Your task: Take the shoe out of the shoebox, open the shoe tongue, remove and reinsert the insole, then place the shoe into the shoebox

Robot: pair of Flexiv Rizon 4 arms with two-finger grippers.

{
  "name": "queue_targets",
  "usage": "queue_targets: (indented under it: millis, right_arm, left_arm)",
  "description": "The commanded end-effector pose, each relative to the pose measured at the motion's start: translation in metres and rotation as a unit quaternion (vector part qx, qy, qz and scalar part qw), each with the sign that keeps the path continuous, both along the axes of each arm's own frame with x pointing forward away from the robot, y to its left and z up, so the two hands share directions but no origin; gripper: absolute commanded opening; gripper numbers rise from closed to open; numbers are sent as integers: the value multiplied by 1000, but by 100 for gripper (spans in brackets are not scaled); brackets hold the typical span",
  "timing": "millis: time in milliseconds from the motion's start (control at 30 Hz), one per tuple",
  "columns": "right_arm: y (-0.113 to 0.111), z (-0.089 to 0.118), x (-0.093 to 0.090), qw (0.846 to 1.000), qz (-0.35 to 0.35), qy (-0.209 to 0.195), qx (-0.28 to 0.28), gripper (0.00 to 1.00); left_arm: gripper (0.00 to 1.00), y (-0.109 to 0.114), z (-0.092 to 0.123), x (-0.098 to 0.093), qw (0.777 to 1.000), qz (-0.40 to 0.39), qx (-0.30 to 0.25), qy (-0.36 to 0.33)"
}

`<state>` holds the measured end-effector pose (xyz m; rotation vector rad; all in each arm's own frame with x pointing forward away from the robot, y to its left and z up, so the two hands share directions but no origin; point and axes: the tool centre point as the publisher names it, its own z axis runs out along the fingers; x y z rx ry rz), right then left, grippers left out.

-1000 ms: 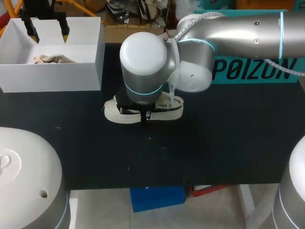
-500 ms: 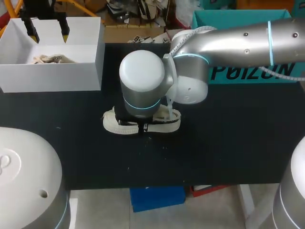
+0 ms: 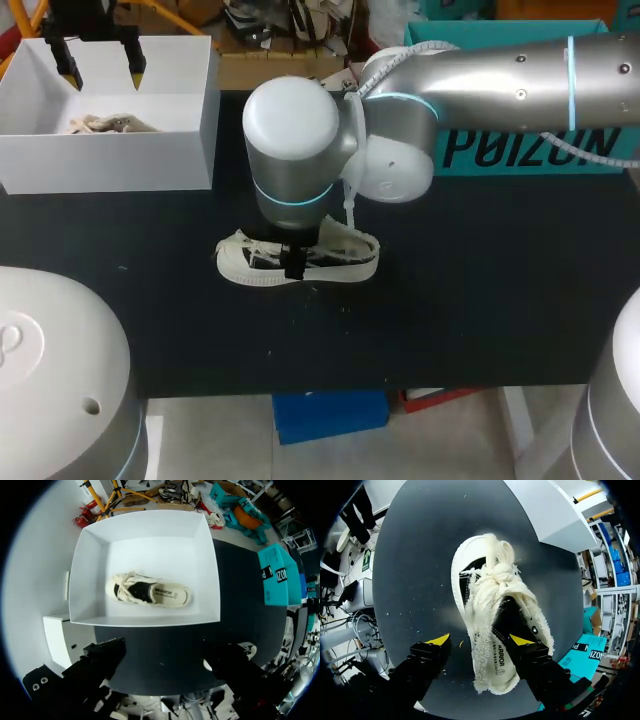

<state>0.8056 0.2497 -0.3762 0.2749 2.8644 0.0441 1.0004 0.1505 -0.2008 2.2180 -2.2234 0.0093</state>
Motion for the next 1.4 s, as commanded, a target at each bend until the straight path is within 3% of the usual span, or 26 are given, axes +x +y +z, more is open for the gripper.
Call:
queue_targets:
  millis: [33,300,533,833,1400]
  right_arm:
    - [-12,37,-3,1000,7,11,3,100]
    - [-24,80,-6,999,26,15,35,100]
    - [-35,95,-1,989,70,-4,127,100]
    - [-53,110,7,972,110,17,207,100]
    - [-56,112,8,972,119,18,201,100]
  left_arm:
    - [100,0,1,0,1000,1,1,1]
    - [100,0,1,0,1000,1,1,1]
    - [100,0,1,0,1000,1,1,1]
    - [100,0,1,0,1000,1,1,1]
    - [100,0,1,0,1000,1,1,1]
